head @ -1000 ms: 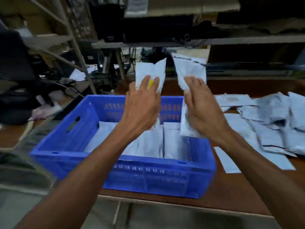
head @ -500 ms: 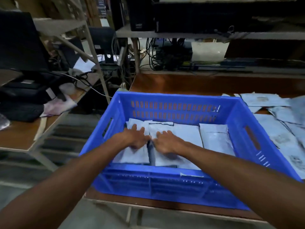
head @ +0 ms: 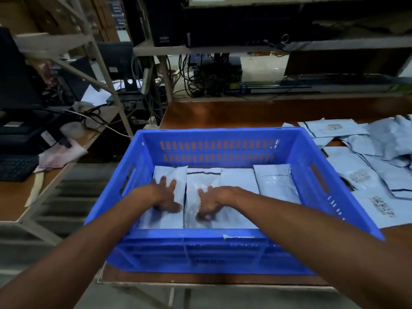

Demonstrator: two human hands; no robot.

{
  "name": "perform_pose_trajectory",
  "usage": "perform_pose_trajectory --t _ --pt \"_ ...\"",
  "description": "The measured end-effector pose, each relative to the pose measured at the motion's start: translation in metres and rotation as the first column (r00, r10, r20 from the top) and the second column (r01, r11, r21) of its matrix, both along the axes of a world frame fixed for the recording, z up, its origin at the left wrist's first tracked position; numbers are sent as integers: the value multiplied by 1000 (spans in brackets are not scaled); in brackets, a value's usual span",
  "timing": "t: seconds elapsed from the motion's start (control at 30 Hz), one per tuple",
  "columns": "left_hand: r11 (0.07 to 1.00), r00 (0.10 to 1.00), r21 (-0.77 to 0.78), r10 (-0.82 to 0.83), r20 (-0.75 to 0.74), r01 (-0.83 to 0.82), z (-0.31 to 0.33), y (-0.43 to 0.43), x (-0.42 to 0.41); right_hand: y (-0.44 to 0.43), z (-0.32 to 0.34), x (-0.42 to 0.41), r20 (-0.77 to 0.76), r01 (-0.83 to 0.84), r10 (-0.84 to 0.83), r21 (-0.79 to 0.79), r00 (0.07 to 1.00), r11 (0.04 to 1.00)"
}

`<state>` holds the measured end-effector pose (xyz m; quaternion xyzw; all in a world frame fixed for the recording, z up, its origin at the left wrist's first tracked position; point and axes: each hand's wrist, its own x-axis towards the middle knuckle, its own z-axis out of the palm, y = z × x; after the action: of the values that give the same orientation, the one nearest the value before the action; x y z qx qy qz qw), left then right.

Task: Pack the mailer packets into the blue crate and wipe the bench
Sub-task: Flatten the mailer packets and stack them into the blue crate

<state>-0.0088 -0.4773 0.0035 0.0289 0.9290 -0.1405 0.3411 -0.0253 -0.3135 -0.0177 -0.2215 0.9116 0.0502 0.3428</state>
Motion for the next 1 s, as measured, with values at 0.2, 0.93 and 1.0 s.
perform_pose_trajectory --t 0.2,0.93,1.0 --pt "974 867 180 -30 -498 138 37 70 -24 87 72 -10 -511 -59 -151 -372 846 926" --pt "753 843 436 -290 -453 493 -101 535 32 624 -48 51 -512 432 -735 -596 445 677" --pt "762 844 434 -268 -464 481 -116 529 29 631 -60 37 -558 485 -660 -450 503 750"
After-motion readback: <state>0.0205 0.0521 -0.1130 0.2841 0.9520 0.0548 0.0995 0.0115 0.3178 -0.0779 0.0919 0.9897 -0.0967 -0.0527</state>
